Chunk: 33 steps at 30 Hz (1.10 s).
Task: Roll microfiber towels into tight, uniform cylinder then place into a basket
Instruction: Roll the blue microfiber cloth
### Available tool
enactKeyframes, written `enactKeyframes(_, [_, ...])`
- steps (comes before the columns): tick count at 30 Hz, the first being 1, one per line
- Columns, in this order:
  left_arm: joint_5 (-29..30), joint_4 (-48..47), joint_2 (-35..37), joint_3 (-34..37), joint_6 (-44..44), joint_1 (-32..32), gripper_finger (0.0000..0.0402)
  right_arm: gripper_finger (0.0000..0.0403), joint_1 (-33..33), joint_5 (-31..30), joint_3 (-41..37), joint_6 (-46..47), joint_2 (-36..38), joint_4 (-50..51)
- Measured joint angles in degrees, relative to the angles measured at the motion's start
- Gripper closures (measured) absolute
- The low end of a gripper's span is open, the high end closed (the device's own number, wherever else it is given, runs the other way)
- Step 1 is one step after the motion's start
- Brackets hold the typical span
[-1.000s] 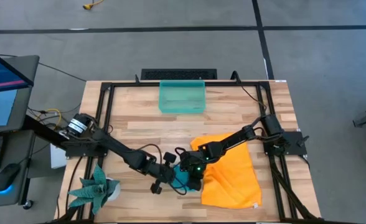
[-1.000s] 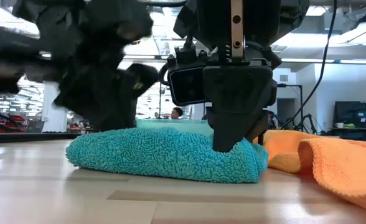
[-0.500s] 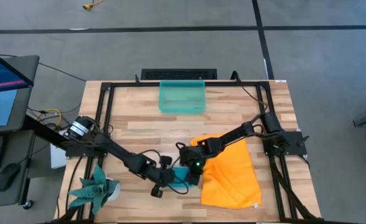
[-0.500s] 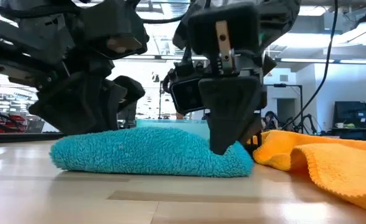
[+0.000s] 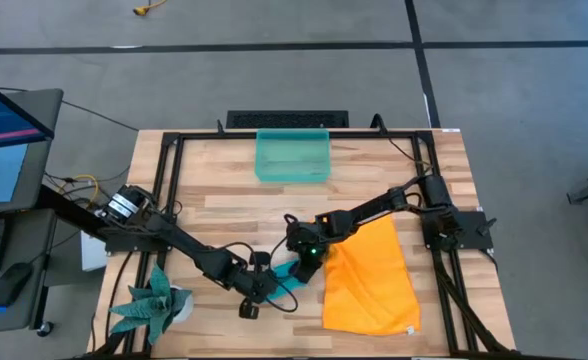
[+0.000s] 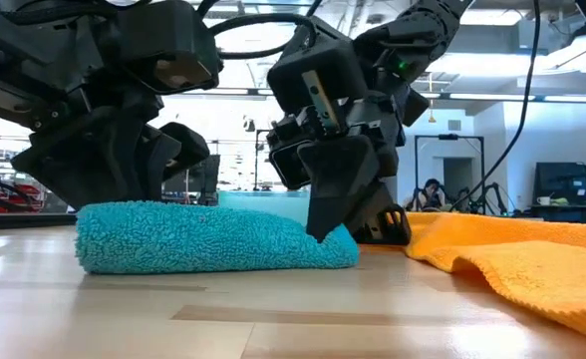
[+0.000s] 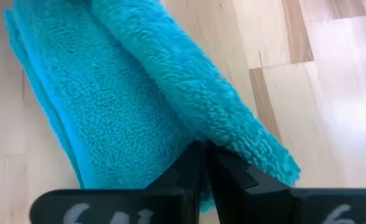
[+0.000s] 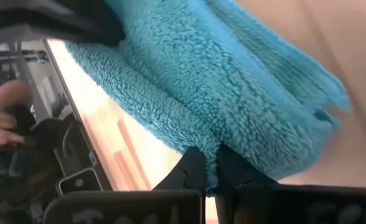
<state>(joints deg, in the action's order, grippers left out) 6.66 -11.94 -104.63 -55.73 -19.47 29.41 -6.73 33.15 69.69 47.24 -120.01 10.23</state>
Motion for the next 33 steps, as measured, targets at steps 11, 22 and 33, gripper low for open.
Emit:
enactKeyframes(11, [-0.07, -0.12, 0.68, 0.03, 0.0, 0.0, 0.0381, 0.0382, 0.78, -2.78, -0.02, 3.66, 0.02, 1.74])
enactKeyframes(22, [6.52, -5.82, 7.35, 0.01, 0.33, 3.22, 0.0381, 0.0381, 0.99, -3.78, -0.04, 4.55, 0.09, 3.36])
enactKeyframes(33, [11.74, 2.1, 8.96, -0.03, 8.3, 7.32, 0.0381, 0.0381, 0.99, -3.83, -0.09, 5.01, 0.09, 3.04])
